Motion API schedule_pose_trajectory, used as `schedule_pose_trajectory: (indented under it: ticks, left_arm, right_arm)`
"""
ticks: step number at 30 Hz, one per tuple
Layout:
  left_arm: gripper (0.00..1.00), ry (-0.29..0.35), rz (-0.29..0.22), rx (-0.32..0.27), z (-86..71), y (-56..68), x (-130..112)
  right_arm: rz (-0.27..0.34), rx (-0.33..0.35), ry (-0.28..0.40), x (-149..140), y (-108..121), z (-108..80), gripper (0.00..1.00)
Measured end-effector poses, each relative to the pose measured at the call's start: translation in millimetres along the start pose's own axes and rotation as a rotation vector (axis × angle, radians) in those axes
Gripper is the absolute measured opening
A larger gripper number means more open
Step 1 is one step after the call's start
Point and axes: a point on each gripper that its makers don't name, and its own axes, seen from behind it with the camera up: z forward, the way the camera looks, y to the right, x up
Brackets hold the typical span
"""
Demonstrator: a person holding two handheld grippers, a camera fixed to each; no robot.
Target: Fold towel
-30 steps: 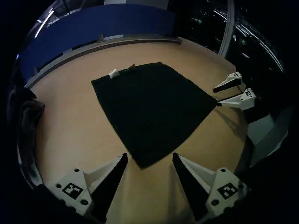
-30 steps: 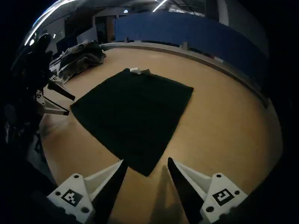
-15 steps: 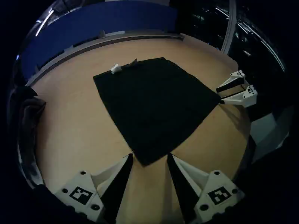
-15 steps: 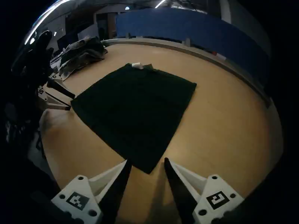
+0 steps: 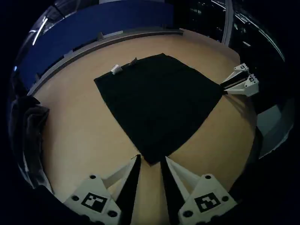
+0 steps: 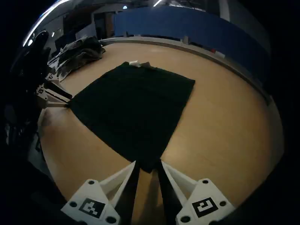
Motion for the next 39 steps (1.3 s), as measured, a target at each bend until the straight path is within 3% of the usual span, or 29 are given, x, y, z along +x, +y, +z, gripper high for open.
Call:
schedule_pose_trajectory:
  ticks: [6,8,14,22,26,30,36,38,39]
  left_arm:
    - [0.13,-0.013,-0.012,0.014,-1.1,-7.0,-2]
    - [0.0,-0.015,-0.002,0.034,-1.1,-12.2,-2]
    - [0.0,-0.014,0.012,0.035,-1.2,-12.4,-1]
    - [0.0,-0.018,-0.012,0.031,-0.3,-12.6,-1]
    - [0.08,-0.021,0.013,0.052,4.2,-15.4,0]
    - [0.33,-0.018,0.025,0.062,2.4,-17.7,3]
    - [0.77,-0.001,-0.042,0.001,-8.2,-11.0,10]
    - [0.87,0.011,-0.06,-0.009,-10.0,-10.8,12]
    - [0.87,0.016,-0.064,-0.01,-11.5,-11.2,14]
  right_arm:
    - [-0.004,0.01,-0.006,-1,-1,-0.9,0.23]
    - [-0.008,0.015,-0.007,0,-2,-1.0,0.21]
    - [-0.018,0.02,-0.01,-1,-3,-0.9,0.17]
    - [-0.013,0.027,-0.012,0,-4,-0.2,0.17]
    - [-0.014,0.031,-0.013,-1,-4,0.1,0.17]
    - [-0.015,0.034,-0.014,-1,-4,0.7,0.17]
    - [-0.017,0.036,-0.016,-1,-3,1.1,0.17]
    - [-0.017,0.036,-0.015,-1,-3,1.0,0.17]
    - [-0.016,0.036,-0.015,-1,-3,0.9,0.17]
